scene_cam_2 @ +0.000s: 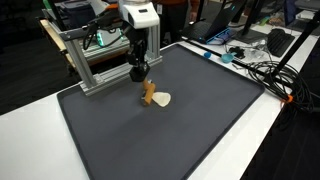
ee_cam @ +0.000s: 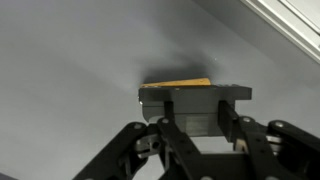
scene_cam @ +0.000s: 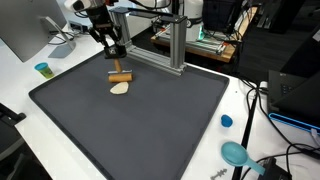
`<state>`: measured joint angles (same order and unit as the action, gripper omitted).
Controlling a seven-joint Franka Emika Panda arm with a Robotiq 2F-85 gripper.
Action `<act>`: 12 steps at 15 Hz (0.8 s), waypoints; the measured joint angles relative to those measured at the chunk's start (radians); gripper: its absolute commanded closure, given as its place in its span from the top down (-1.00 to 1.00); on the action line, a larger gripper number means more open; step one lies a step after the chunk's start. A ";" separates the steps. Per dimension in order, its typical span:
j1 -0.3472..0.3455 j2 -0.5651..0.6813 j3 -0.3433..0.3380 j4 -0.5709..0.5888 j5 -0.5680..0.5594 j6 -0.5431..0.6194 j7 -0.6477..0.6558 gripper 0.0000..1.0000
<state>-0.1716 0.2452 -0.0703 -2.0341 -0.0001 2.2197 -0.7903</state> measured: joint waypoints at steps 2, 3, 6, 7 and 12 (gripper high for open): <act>0.000 0.000 0.001 0.001 0.006 0.003 0.010 -0.58; 0.000 0.000 0.001 0.001 0.012 0.008 0.014 -0.58; -0.002 -0.019 0.002 0.004 0.050 0.035 0.015 -0.58; -0.004 -0.041 0.002 0.007 0.077 0.036 0.014 -0.58; 0.010 -0.257 0.004 -0.011 0.145 -0.050 0.035 -0.58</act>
<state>-0.1616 -0.0122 -0.0658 -2.0448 0.1451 2.1698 -0.7550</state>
